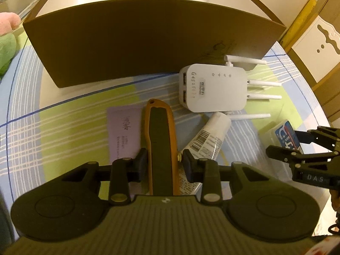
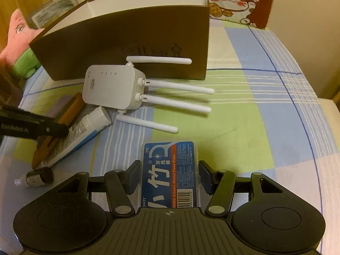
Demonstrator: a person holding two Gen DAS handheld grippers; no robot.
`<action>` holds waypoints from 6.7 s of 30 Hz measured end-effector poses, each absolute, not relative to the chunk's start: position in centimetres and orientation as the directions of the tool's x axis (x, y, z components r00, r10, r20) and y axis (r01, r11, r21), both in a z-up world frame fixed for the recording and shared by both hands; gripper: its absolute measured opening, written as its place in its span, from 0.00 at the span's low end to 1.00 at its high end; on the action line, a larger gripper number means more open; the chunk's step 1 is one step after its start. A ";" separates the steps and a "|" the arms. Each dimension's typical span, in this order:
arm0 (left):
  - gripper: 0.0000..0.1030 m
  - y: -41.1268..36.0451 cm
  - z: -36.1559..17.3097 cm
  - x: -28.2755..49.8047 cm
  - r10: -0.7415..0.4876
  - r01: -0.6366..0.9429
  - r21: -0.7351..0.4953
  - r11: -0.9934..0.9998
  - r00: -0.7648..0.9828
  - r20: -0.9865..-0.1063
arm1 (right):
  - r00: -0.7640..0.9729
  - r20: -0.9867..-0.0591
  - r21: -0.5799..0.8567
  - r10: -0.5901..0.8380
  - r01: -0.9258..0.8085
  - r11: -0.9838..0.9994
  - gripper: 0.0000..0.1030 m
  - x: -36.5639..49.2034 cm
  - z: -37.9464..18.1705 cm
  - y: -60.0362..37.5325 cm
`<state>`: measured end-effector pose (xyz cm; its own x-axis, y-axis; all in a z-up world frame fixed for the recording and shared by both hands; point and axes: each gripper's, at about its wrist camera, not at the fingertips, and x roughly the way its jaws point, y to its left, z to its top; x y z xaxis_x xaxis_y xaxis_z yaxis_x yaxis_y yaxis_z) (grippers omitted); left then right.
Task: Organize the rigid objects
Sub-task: 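Carry the orange-handled tool with the left tool and floss box with the right tool into the brown box, then open the right tool to drop the floss box while the left tool releases the orange-handled tool, then withdraw both open tools from the brown box back over the table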
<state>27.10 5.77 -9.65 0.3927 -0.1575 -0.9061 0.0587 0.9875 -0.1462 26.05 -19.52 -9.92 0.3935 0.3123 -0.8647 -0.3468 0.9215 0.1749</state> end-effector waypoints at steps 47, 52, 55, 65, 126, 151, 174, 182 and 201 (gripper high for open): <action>0.29 9.5 3.0 28.3 -0.126 0.036 -0.136 0.990 0.654 -0.746 | 0.526 -0.675 0.279 0.517 -0.466 0.839 0.52 33.3 1.5 -17.9; 0.29 10.2 4.1 31.1 -0.101 0.039 -0.100 0.994 0.670 -0.735 | 0.543 -0.670 0.257 0.506 -0.469 0.845 0.52 36.3 1.9 -17.2; 0.29 10.9 4.5 33.0 -0.088 0.037 -0.085 0.996 0.676 -0.732 | 0.551 -0.671 0.249 0.496 -0.463 0.851 0.52 38.2 2.0 -16.8; 0.29 12.8 3.5 40.5 -0.025 0.019 -0.016 1.000 0.648 -0.761 | 0.563 -0.703 0.191 0.434 -0.438 0.878 0.52 44.6 0.8 -15.5; 0.52 13.2 -0.7 46.7 0.021 0.036 0.054 0.998 0.614 -0.789 | 0.608 -0.691 0.122 0.390 -0.434 0.893 0.70 48.7 -1.7 -14.5; 0.56 11.9 5.7 37.7 -0.039 -0.020 -0.075 0.997 0.708 -0.705 | 0.603 -0.655 0.254 0.455 -0.391 0.884 0.70 40.6 2.9 -17.3; 0.56 12.5 4.3 24.7 0.018 -0.129 -0.100 0.987 0.693 -0.721 | 0.563 -0.683 0.311 0.466 -0.353 0.882 0.70 30.5 2.1 -20.3; 0.56 12.2 1.8 21.7 0.028 -0.150 -0.091 0.985 0.649 -0.760 | 0.514 -0.729 0.259 0.453 -0.406 0.877 0.70 27.4 -0.8 -19.9; 0.56 11.5 -3.6 20.5 0.042 -0.173 -0.067 0.983 0.558 -0.829 | 0.508 -0.750 0.126 0.423 -0.518 0.846 0.64 27.2 -5.1 -20.7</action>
